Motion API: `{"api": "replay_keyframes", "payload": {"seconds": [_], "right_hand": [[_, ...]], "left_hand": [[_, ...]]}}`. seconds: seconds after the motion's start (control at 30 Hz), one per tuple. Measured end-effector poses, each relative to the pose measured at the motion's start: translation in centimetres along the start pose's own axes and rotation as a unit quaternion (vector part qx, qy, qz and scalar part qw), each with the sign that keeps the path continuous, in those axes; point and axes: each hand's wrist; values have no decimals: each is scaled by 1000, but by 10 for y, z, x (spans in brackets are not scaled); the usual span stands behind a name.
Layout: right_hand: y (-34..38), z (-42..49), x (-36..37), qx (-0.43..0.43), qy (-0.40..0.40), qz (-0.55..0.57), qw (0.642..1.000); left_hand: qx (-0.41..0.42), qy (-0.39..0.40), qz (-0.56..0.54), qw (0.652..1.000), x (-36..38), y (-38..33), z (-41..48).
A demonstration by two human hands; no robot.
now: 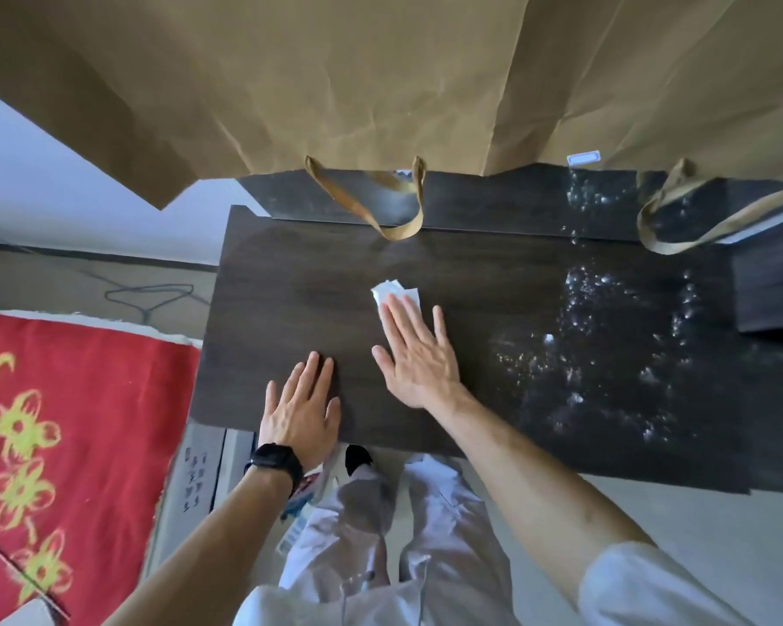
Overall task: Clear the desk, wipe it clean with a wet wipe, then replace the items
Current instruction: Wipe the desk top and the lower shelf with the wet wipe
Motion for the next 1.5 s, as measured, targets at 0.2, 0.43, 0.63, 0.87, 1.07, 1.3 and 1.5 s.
{"api": "replay_keyframes", "payload": {"seconds": [0.2, 0.43, 0.63, 0.87, 1.07, 1.3, 1.5], "right_hand": [[-63, 2, -33, 248, -68, 7, 966], [128, 27, 49, 55, -31, 41, 997], [224, -22, 109, -153, 63, 1, 986], [131, -88, 73, 136, -35, 26, 990], [28, -126, 34, 448, -122, 96, 880], [144, -73, 76, 198, -62, 42, 977], [81, -106, 59, 208, -54, 9, 977]], "left_hand": [[0, 8, -11, 1000, 10, 46, -26], [-86, 8, -45, 995, 30, 137, -50], [-55, 35, -43, 997, 48, 196, -65], [61, -62, -13, 996, 59, 177, -54], [172, -34, 0, 984, 54, 123, -40], [156, -23, 2, 988, 57, 110, -39], [155, -7, -8, 988, 56, 110, -40]]}}
Point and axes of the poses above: each hand's wrist, its own z-axis towards the middle knuckle, its own x-axis out of the palm, y = z × x, and after that the axes turned 11 degrees about z, right-handed
